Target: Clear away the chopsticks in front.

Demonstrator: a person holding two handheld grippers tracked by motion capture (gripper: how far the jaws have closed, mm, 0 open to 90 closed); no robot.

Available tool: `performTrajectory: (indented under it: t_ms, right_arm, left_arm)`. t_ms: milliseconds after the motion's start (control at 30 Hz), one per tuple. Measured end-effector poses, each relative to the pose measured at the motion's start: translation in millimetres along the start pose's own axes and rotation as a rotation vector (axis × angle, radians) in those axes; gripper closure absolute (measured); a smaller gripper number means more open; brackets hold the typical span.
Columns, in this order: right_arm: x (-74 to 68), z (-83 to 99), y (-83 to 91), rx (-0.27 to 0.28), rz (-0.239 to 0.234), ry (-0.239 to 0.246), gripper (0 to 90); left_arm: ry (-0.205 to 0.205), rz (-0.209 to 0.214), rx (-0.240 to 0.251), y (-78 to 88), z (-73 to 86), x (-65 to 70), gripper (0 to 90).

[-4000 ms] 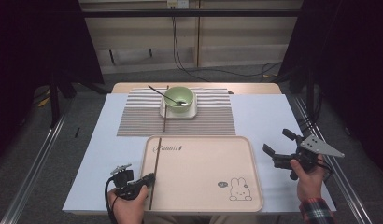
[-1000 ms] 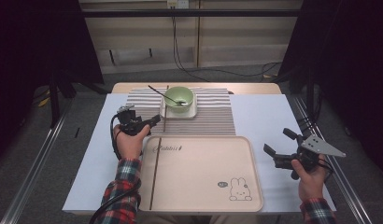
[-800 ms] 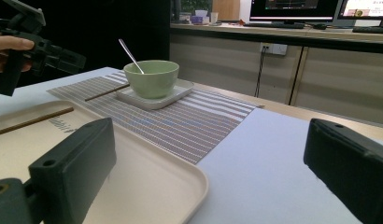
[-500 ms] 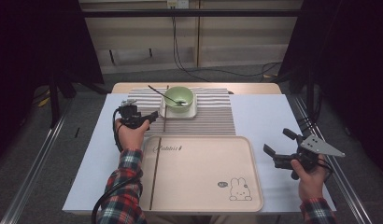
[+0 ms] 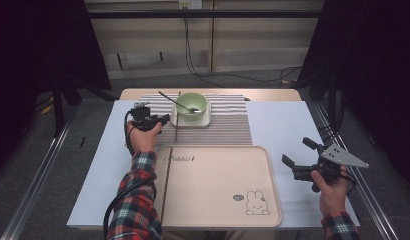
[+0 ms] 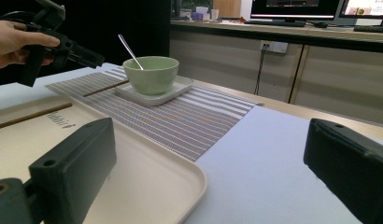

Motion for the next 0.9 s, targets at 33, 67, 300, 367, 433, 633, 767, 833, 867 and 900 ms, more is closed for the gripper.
performTrajectory:
  t_ms: [33,67,300,367,433,633,767,833,867,900]
  right_arm:
    - [-0.2,0.0,0.0,0.0,-0.004,-0.002,1.8]
    - [-0.3,-0.1,-0.1,0.001,-0.005,-0.003,1.8]
    - [-0.1,-0.2,-0.3,0.0,-0.005,-0.002,1.8]
    - [-0.2,-0.2,-0.3,-0.002,0.0,-0.002,1.8]
    - [0.7,-0.4,-0.2,0.003,0.0,0.009,1.8]
    - [0.6,-0.7,-0.7,0.0,0.0,0.009,1.8]
    - [0.1,-1.0,-1.5,0.004,0.002,0.009,1.8]
    - [0.4,-1.1,-1.4,0.005,0.005,0.008,1.8]
    - [0.4,-1.1,-1.4,0.007,0.002,0.01,1.8]
    - [0.4,-1.2,-1.4,0.008,0.002,0.011,1.8]
  left_arm:
    - [-0.01,-0.012,-0.004,-0.8,-0.8,1.0,49.6]
    - [-0.013,-0.011,-0.012,-1.9,-1.5,2.5,51.3]
    - [-0.015,-0.005,-0.039,-9.2,-6.3,11.7,60.1]
    - [-0.021,-0.014,-0.039,-11.3,-7.7,14.0,61.7]
    - [-0.016,-0.01,-0.05,-14.7,-8.9,16.5,64.0]
    - [-0.02,-0.008,-0.094,-24.9,-10.3,19.0,69.9]
    - [-0.015,-0.018,-0.12,-32.2,-10.2,19.3,70.0]
    - [-0.011,-0.025,-0.129,-35.3,-10.3,19.8,70.3]
    - [-0.015,-0.024,-0.133,-37.3,-10.3,20.2,70.3]
    - [-0.019,-0.037,-0.136,-38.3,-10.7,20.0,70.2]
Point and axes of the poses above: each handheld gripper's, and its own axes: y roughly backward along the jaws, z roughly out of its underside, x roughly to its right, the point moved 2 cm from there along -y, roughly forward along the jaws, and after that the axes turned 14 degrees about -x, right-handed, at the moved point
